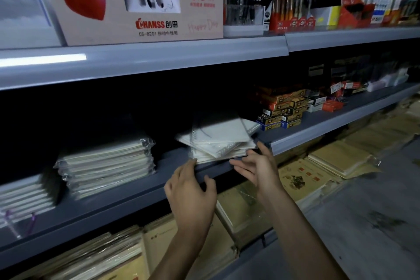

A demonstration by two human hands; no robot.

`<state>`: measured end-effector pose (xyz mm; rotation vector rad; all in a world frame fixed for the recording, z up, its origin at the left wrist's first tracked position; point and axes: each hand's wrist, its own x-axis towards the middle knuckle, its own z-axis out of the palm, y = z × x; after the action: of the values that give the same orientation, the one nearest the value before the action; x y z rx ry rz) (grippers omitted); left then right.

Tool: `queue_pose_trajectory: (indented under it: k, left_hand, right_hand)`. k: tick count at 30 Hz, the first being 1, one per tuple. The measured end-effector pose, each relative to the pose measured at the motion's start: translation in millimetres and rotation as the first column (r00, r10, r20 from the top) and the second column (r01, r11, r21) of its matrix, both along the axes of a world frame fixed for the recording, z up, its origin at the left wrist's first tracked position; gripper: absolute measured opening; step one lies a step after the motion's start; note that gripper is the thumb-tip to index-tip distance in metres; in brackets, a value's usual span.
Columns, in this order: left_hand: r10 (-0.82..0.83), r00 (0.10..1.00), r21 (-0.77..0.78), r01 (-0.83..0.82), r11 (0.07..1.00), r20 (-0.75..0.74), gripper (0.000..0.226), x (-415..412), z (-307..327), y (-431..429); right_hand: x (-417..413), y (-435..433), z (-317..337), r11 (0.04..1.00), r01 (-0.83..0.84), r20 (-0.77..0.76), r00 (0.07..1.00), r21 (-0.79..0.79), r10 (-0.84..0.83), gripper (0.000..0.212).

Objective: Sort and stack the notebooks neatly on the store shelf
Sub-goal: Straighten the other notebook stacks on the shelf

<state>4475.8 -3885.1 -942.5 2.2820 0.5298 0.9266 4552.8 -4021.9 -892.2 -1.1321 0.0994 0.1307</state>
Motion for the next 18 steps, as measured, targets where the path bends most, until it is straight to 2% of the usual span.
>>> queue_pose_trajectory:
  k: [2,8,11,15,18]
  left_hand:
    - [0.017,1.0,-0.05,-0.018,0.999,-0.02,0.058,1,4,-5]
    - [0.06,0.998,-0.054,-0.06,0.997,0.005,0.066,5,3,-14]
    - [0.06,0.998,0.01,-0.06,0.998,0.018,0.067,5,4,-17]
    - [0.056,0.995,-0.068,-0.05,0.996,0.078,0.059,7,7,-19]
    - [0.023,0.996,-0.008,-0.022,1.0,0.086,0.05,5,3,-23]
  right_hand:
    - [2,-1,-2,1.0,-0.008,0.003,1.0,-0.03,0.008,0.073]
    - [10,-5,-9,0.974,-0.007,0.057,0.998,-0.226,0.021,0.072]
    - [14,-7,-10,0.972,-0.012,0.072,0.997,-0.236,0.029,0.07]
    - [15,-7,-9,0.975,-0.029,0.08,0.996,-0.222,0.048,0.07]
    - [15,-8,-8,0.972,-0.044,0.075,0.995,-0.23,0.062,0.075]
